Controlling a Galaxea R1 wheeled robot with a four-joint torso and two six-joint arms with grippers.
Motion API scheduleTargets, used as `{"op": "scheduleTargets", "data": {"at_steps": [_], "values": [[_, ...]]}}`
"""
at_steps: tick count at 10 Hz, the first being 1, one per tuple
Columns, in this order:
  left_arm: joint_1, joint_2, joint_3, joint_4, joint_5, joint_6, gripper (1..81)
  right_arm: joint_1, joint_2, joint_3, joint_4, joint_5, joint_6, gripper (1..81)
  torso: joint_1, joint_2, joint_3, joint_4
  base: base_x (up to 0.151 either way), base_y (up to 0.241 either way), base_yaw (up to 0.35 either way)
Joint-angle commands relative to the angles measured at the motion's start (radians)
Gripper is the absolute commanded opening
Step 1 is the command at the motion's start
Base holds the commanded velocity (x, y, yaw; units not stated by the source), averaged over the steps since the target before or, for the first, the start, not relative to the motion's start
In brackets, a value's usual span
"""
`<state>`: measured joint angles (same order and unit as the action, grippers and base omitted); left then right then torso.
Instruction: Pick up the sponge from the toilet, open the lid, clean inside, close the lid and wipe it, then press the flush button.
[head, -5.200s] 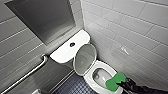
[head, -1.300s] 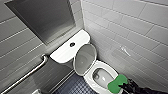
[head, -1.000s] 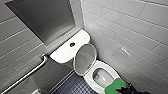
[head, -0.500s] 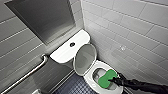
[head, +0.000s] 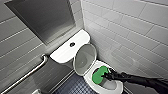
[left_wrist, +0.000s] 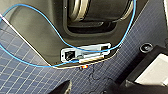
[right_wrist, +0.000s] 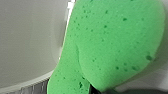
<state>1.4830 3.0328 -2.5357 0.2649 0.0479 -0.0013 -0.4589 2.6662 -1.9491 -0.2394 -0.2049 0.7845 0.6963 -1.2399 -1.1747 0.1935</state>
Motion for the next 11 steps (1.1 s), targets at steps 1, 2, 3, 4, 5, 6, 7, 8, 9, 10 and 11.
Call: {"op": "scheduleTargets", "data": {"at_steps": [1,2,3,4,5,6,7,8,9,10,11], "values": [[0.044,-0.012,0.003,-0.007,0.089,0.003,81.1,0.122,0.069,-0.027,-0.014,-0.039,0.002,1.0,0.000,0.000,0.000,0.000,0.000,0.000,0.000],[0.044,-0.014,0.003,-0.007,0.090,0.003,81.1,0.125,0.080,-0.023,-0.015,-0.036,0.002,1.0,0.000,0.000,-0.052,0.078,0.000,0.000,0.000],[0.044,-0.012,0.003,-0.007,0.089,0.001,81.1,0.128,0.096,-0.026,-0.017,-0.034,0.002,1.0,0.000,0.000,-0.050,0.082,0.000,0.000,0.000],[0.044,-0.012,0.003,-0.006,0.090,0.003,81.1,0.128,0.108,-0.034,-0.015,-0.034,0.002,1.0,0.000,0.000,-0.058,0.092,0.000,0.000,0.000],[0.044,-0.012,0.003,-0.007,0.090,0.001,81.1,0.125,0.114,-0.040,-0.014,-0.033,0.002,1.0,0.000,0.000,-0.070,0.115,0.000,0.000,0.000],[0.044,-0.012,0.003,-0.007,0.090,0.003,81.1,0.119,0.119,-0.054,-0.015,-0.031,0.002,1.0,0.000,0.000,-0.078,0.149,0.000,0.000,0.000],[0.044,-0.012,0.003,-0.006,0.090,0.001,81.1,0.119,0.128,-0.071,-0.015,-0.031,0.001,1.0,0.000,0.000,-0.048,0.095,0.000,0.000,0.000],[0.043,-0.012,0.003,-0.006,0.090,0.001,81.1,0.116,0.137,-0.079,-0.017,-0.033,0.001,1.0,0.000,0.000,-0.053,0.123,0.000,0.000,0.000],[0.043,-0.012,0.003,-0.007,0.089,0.001,81.1,0.105,0.145,-0.079,-0.018,-0.034,0.001,1.0,0.000,0.000,-0.056,0.139,0.000,0.000,0.000],[0.043,-0.014,0.003,-0.007,0.089,0.001,81.1,0.085,0.146,-0.080,-0.029,-0.039,0.001,1.0,0.000,0.000,-0.058,0.142,0.000,0.000,0.000],[0.044,-0.012,0.003,-0.006,0.090,0.001,81.1,0.053,0.142,-0.091,-0.044,-0.033,0.001,1.0,0.000,0.000,-0.058,0.142,0.000,0.000,0.000]]}}
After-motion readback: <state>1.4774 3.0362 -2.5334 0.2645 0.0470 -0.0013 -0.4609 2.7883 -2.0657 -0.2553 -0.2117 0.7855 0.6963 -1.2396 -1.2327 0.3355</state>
